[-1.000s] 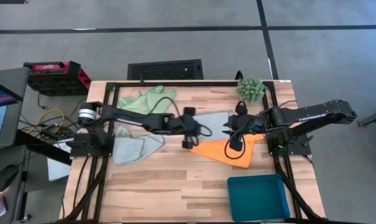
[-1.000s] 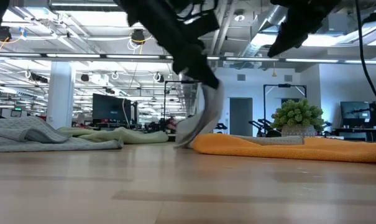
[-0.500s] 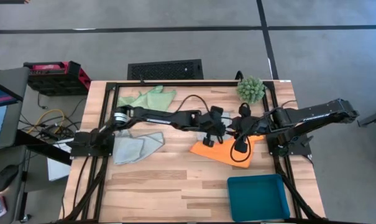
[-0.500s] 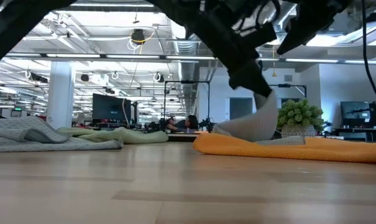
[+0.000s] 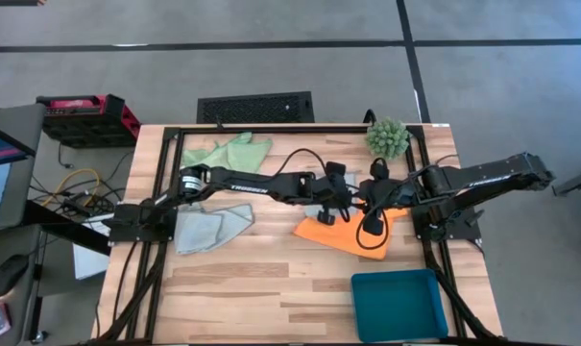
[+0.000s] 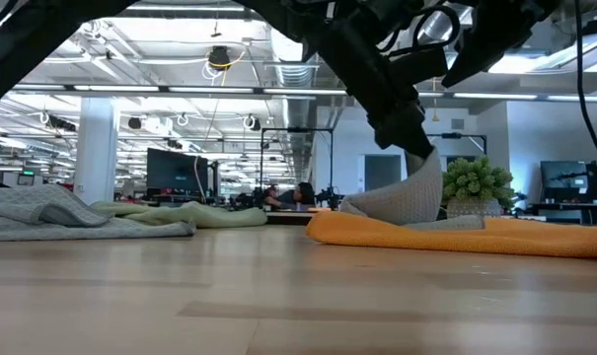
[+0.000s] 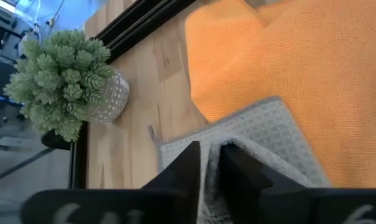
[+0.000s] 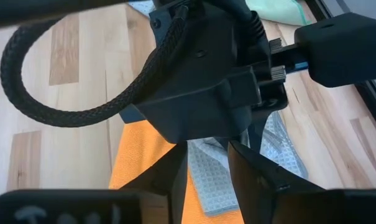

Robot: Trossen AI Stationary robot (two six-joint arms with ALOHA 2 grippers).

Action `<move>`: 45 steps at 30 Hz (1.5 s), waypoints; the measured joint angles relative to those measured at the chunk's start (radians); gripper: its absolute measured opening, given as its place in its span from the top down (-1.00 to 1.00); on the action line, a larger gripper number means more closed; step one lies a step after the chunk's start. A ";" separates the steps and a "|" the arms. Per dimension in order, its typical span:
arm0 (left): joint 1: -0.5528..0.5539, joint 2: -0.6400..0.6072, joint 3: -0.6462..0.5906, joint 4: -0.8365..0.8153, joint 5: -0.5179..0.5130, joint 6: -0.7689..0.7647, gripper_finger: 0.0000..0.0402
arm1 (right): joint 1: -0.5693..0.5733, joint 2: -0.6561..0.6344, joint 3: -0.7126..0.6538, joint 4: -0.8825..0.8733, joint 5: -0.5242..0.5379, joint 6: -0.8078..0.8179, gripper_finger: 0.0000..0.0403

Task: Fold microfiber towels
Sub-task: Fold the bottom gray towel

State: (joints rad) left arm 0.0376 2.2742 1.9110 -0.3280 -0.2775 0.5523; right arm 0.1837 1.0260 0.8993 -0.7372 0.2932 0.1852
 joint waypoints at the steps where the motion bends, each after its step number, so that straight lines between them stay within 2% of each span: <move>1: 0.000 0.000 0.000 -0.001 0.000 -0.012 0.64 | 0.000 0.000 0.000 0.000 0.000 0.000 0.32; 6: -0.003 0.000 0.000 -0.002 -0.001 -0.034 0.40 | 0.000 0.000 0.000 0.000 0.001 0.000 0.32; 10: -0.018 -0.003 0.000 -0.021 -0.026 -0.026 0.30 | 0.000 0.000 0.000 0.001 0.000 0.000 0.31; 19: -0.055 -0.054 0.000 -0.043 -0.113 0.031 0.29 | 0.000 0.000 0.001 -0.012 0.000 0.000 0.31; 27: -0.055 -0.147 -0.001 -0.206 -0.110 -0.062 0.29 | 0.000 0.002 0.001 -0.026 0.000 0.024 0.31; 29: -0.056 -0.179 -0.001 -0.293 -0.104 -0.092 0.29 | 0.000 0.017 0.001 -0.019 0.000 0.024 0.31; 37: -0.070 -0.341 -0.001 -0.516 -0.095 -0.236 0.29 | -0.013 0.197 -0.070 0.139 -0.004 -0.007 0.31; 45: -0.084 -0.447 -0.001 -0.620 -0.101 -0.342 0.29 | -0.100 0.441 -0.070 0.307 -0.004 0.008 0.31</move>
State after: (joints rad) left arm -0.0465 1.8272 1.9102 -0.9478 -0.3790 0.2108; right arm 0.0836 1.4670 0.8296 -0.4300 0.2893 0.1929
